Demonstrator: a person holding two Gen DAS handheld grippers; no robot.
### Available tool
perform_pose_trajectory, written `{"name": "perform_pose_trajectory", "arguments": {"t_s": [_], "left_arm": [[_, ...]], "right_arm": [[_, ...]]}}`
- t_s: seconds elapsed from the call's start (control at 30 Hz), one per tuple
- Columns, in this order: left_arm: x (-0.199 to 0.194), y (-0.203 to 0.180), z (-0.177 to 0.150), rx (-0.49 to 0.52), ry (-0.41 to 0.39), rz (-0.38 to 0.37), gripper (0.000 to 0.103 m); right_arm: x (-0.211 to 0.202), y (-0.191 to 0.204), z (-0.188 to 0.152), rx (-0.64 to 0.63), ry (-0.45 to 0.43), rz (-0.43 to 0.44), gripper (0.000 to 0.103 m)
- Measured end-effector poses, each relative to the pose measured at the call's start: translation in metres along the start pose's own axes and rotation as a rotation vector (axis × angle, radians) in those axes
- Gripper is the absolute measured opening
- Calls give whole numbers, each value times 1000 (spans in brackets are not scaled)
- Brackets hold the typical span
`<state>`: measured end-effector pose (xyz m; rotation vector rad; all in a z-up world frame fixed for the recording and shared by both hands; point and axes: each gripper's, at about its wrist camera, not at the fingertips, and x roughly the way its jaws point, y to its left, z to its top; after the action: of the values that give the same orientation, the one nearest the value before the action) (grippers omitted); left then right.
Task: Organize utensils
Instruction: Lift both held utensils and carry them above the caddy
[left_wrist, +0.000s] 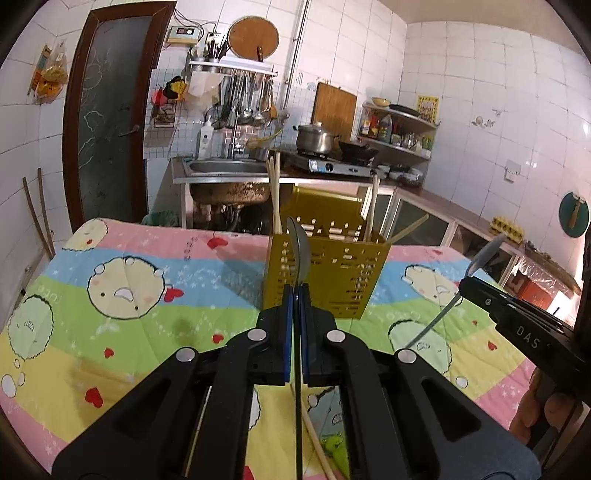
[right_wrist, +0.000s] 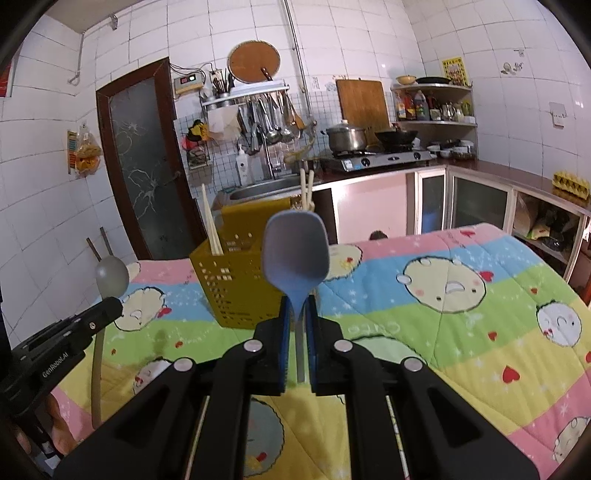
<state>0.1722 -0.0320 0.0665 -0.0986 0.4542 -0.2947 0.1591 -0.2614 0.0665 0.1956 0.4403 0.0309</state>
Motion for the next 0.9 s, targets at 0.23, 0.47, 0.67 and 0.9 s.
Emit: {"name": "perform_pose_trajectory", "arguments": {"t_s": [0.23, 0.47, 0.67, 0.9], "left_arm": [[-2, -5, 18, 17, -44, -15, 2], [1, -9, 41, 17, -92, -34, 2], [12, -11, 52, 19, -97, -45, 2], [24, -16, 76, 51, -122, -20, 2]], "right_arm": [[-8, 9, 17, -22, -45, 8, 8], [-4, 14, 32, -28, -68, 17, 8], [3, 14, 39, -30, -78, 20, 8], [13, 19, 63, -44, -108, 24, 8]]}}
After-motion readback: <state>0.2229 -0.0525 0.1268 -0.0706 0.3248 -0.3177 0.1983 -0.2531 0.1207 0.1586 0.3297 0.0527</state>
